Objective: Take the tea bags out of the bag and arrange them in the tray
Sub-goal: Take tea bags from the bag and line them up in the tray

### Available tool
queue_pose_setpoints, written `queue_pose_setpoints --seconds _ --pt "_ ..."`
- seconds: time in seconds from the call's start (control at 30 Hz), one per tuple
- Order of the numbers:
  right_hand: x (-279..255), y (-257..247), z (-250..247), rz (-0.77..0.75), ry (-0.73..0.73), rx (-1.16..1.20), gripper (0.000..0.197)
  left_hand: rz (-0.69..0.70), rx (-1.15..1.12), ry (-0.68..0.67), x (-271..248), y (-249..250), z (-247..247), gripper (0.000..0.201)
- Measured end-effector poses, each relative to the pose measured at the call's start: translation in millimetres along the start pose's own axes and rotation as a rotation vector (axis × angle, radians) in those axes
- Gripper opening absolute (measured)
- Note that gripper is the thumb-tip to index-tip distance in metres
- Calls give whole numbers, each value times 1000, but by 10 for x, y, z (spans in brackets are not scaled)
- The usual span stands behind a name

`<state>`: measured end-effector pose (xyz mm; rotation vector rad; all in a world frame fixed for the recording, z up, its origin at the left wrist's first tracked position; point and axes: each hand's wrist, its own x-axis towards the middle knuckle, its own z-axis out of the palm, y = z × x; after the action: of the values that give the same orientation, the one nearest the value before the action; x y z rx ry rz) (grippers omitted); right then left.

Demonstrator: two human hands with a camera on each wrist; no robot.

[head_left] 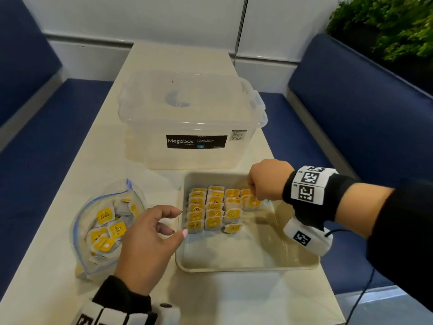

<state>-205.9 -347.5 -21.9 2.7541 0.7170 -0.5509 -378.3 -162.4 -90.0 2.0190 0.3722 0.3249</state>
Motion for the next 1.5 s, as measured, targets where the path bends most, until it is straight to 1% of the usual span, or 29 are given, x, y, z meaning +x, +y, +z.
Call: queue_pose_setpoints --seconds 0.13,0.17,0.27,0.37,0.5,0.67,0.9,1.13,1.2,1.27,1.33,1.37,1.43,1.5 --pt "97 -37 117 7 -16 -47 9 -62 -29 -40 -22 -12 30 41" --pt "111 -43 136 13 -15 -59 11 -79 -32 -44 -26 -17 34 42" --pt "142 -53 190 31 10 -81 29 -99 -25 -45 -34 -35 43 44" --pt "158 -62 224 36 19 -81 32 -125 7 -46 -44 -42 48 40" --pt "166 -72 258 49 33 -65 30 -153 13 -67 -60 -36 56 38" --pt "157 -81 271 42 24 -57 19 -192 15 -93 -81 4 39 41" --pt "157 -73 265 30 26 -73 15 -193 36 -103 -77 32 17 41" --pt "127 -22 221 46 43 -47 7 -163 45 -95 -55 40 13 39" --pt "86 -22 144 46 64 -18 10 -135 63 -84 -59 22 -15 35" --pt "-10 -18 15 47 107 33 8 -94 72 -56 -51 -13 -67 32" --pt "-140 -40 -133 33 178 101 5 -94 51 1 -22 -63 -210 33" --pt "-220 -60 -203 25 212 146 10 -103 54 34 4 -90 -311 33" --pt "-440 -114 -309 24 280 246 17 -105 134 81 82 -140 -509 31" --pt "-662 -223 -363 20 340 340 18 -122 264 99 189 -220 -677 32"
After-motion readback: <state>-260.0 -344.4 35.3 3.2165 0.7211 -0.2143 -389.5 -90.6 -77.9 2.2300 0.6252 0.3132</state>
